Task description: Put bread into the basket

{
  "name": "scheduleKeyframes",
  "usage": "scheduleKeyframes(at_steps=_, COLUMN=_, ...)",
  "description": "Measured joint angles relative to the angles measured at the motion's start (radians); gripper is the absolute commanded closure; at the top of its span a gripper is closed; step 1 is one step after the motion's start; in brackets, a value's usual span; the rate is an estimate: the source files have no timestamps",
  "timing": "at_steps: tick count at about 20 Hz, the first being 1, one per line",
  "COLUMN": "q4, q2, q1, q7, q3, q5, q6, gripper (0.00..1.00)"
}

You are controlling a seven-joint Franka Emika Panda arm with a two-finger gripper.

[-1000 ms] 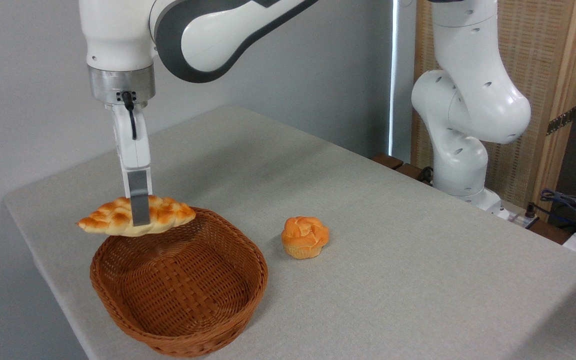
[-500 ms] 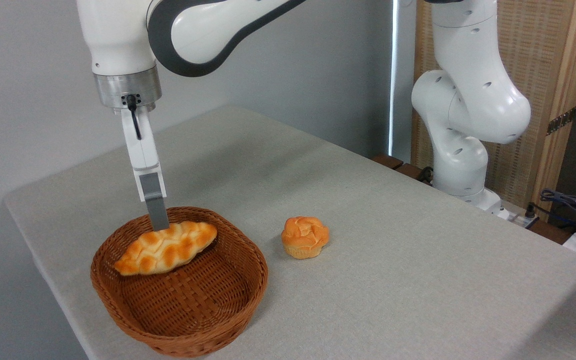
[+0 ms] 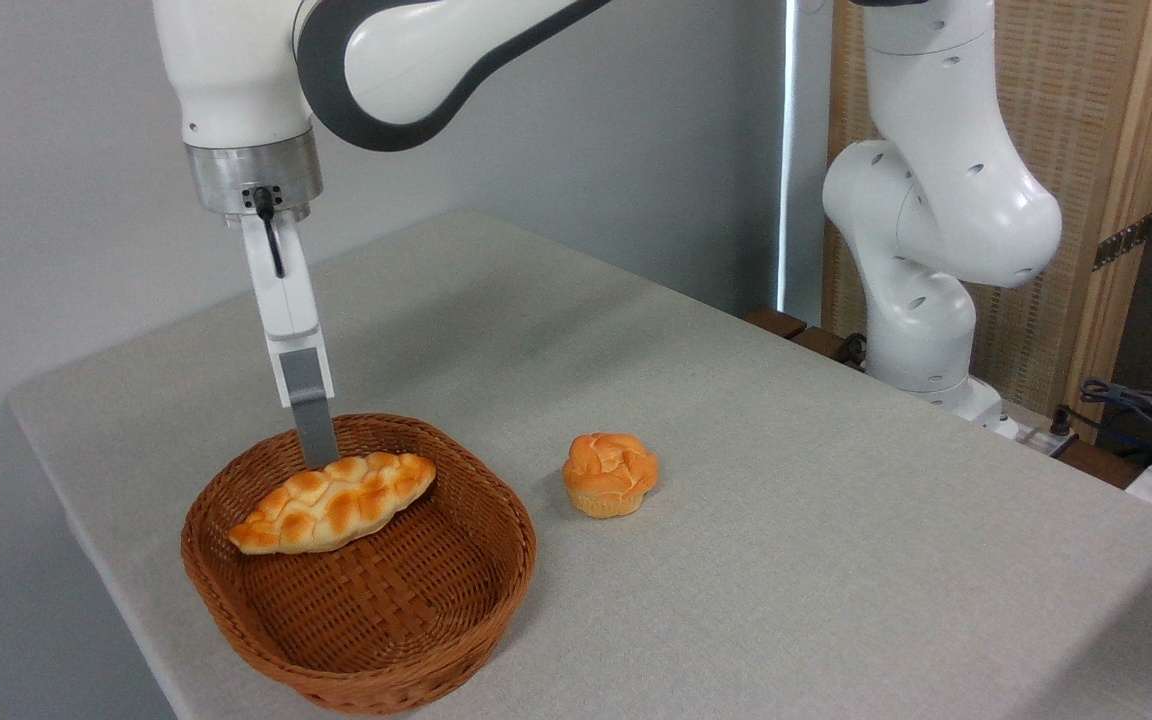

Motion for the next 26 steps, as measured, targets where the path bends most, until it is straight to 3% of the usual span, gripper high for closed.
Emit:
scheduleKeyframes(at_steps=5, q4=0.018, q2=-0.003, q1=0.021, q7=-0.111, q3=0.001, q5=0.000, q6=0.000, gripper=0.00)
scheduleKeyframes(at_steps=8, q4=0.025, q2=-0.012, q1=0.031, q7=-0.139, q3=0.001, q5=0.000, q6=0.000, gripper=0.00)
scheduleKeyframes(at_steps=12, q4=0.032, q2=-0.045, q1=0.078, q7=-0.149, q3=0.002, q5=-0.004, q6=0.000, gripper=0.00)
scheduleKeyframes(at_steps=14, q4=0.033, q2=-0.067, q1=0.108, q7=-0.149, q3=0.003, q5=-0.024, q6=0.000, gripper=0.00)
scheduleKeyframes(at_steps=19, q4=0.033, q2=-0.119, q1=0.192, q7=-0.149, q3=0.010, q5=-0.144, q6=-0.017, gripper=0.00)
scheduleKeyframes(at_steps=26, q4=0.032, q2=-0.148, q1=0.209, q7=-0.149, q3=0.038, q5=-0.171, q6=-0.218, gripper=0.00)
